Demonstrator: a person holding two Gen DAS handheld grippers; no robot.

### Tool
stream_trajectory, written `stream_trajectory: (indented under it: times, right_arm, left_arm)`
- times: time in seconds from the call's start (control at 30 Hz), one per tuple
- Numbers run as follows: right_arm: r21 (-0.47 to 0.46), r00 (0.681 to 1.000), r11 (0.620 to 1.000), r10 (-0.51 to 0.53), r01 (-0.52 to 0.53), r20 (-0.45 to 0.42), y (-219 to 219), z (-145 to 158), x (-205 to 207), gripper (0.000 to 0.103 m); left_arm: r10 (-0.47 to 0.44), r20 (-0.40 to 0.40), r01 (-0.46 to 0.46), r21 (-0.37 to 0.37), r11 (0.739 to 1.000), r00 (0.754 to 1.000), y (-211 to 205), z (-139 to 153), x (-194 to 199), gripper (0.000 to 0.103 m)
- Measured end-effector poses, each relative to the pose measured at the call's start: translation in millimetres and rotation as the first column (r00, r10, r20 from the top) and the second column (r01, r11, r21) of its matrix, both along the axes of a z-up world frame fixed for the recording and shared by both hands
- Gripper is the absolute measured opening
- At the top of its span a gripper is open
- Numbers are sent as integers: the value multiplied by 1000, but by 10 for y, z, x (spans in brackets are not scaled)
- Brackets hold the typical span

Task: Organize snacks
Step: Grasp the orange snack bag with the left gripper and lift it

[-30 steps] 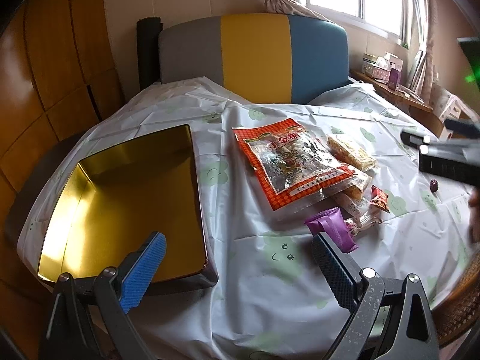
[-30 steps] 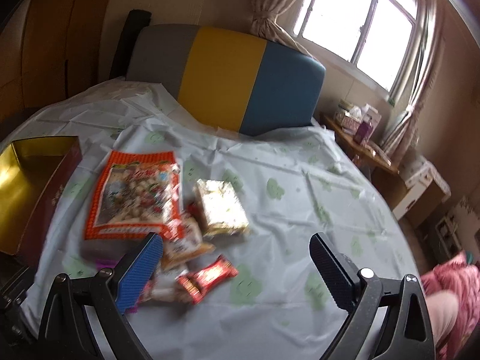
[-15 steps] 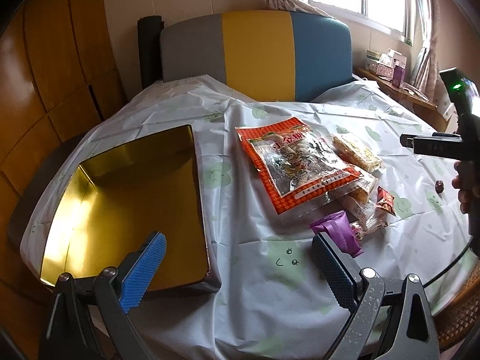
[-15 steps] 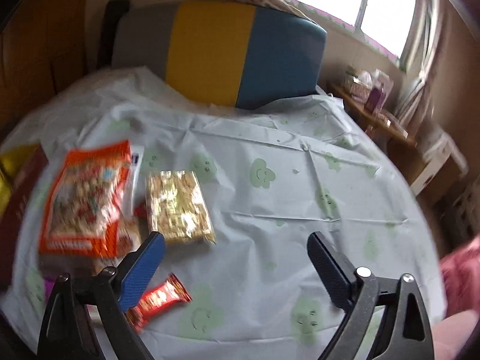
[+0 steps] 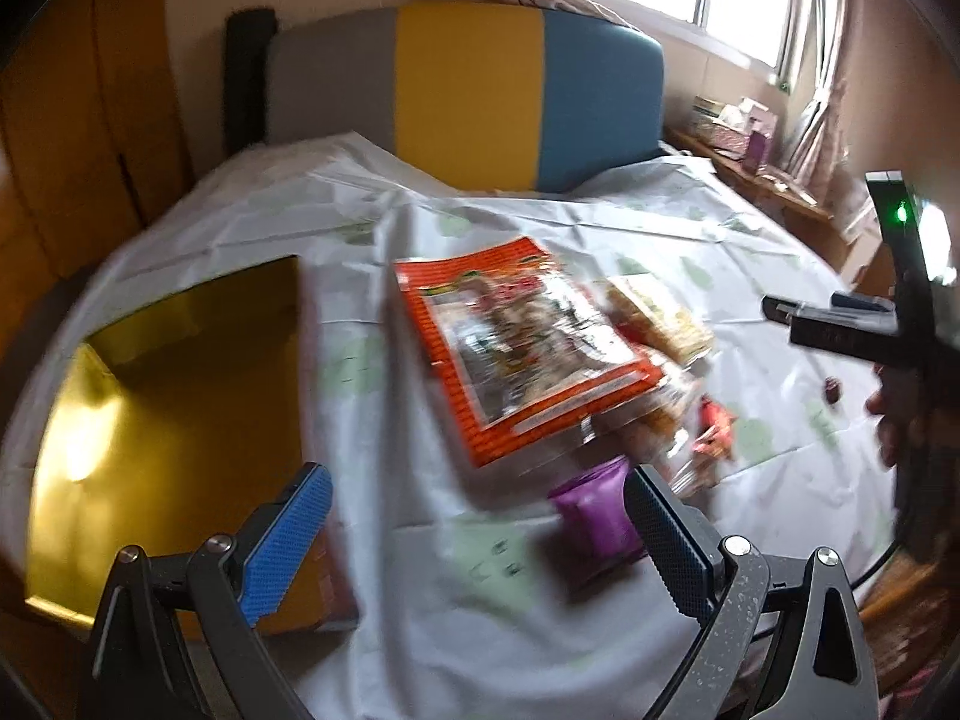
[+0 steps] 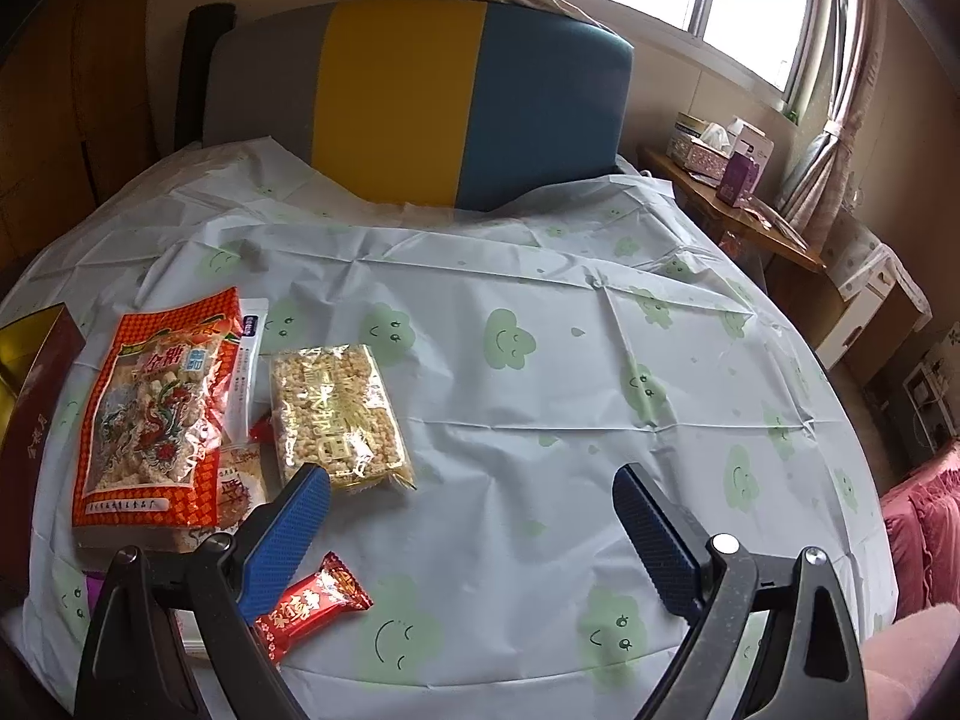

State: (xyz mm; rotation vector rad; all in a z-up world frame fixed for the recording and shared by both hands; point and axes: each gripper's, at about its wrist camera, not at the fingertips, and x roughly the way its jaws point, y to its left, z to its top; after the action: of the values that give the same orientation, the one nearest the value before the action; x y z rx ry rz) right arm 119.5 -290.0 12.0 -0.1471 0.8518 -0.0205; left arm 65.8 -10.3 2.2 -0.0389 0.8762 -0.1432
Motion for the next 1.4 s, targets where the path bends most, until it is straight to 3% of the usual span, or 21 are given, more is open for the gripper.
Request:
stream_trajectory:
  times: [0.07, 0.37, 0.5, 0.67, 0.77, 0.97, 1.1, 1.13, 1.23, 1.3, 1.37, 1.4]
  right_arm:
    - [5, 1000, 1000, -6, 6, 5, -19, 9, 0, 96]
    - [29, 1000, 1000, -2, 1, 23, -35, 66, -15, 96]
    - [30, 1000, 1000, 3, -3, 15, -26, 58, -6, 96]
    - [25, 1000, 1000, 8, -8, 0, -16, 35, 12, 96]
    - [23, 1000, 1000, 1, -1, -11, -34, 16, 30, 96]
    - [49, 1000, 999, -7, 8, -18, -81, 21, 37, 96]
    - [64, 1000, 998, -14, 15, -24, -105, 25, 47, 96]
    - [68, 1000, 998, -15, 17, -25, -114, 27, 49, 96]
    - [86, 999, 996, -27, 29, -25, -160, 39, 59, 96]
    - [103, 999, 994, -36, 39, -31, -198, 39, 69, 96]
    - [109, 999, 993, -40, 44, -35, -215, 36, 80, 96]
    - [109, 999, 993, -38, 42, -38, -212, 31, 86, 96]
  left_arm:
    - [-14, -18, 13, -47, 999, 1000, -30, -1, 120, 97]
    - [-15, -80, 9, -70, 997, 997, -190, -194, 624, 96]
    - [-9, -113, 0, -88, 996, 994, -171, -245, 892, 87]
    - [4, -209, -40, -167, 985, 978, -217, -269, 1089, 87]
    - [9, -248, -43, -131, 990, 969, -369, -255, 1209, 89]
    - [56, -321, -45, 41, 998, 945, -738, -385, 1569, 91]
    - [93, -356, -63, 97, 993, 930, -855, -522, 1743, 92]
    - [96, -372, -56, 117, 992, 923, -888, -579, 1793, 96]
    - [101, -355, -53, 142, 988, 929, -895, -620, 1770, 97]
    - [76, -326, -32, 139, 990, 942, -869, -592, 1689, 85]
    - [41, -294, -3, 132, 991, 955, -845, -539, 1596, 67]
    - [26, -284, 9, 124, 992, 958, -813, -522, 1547, 64]
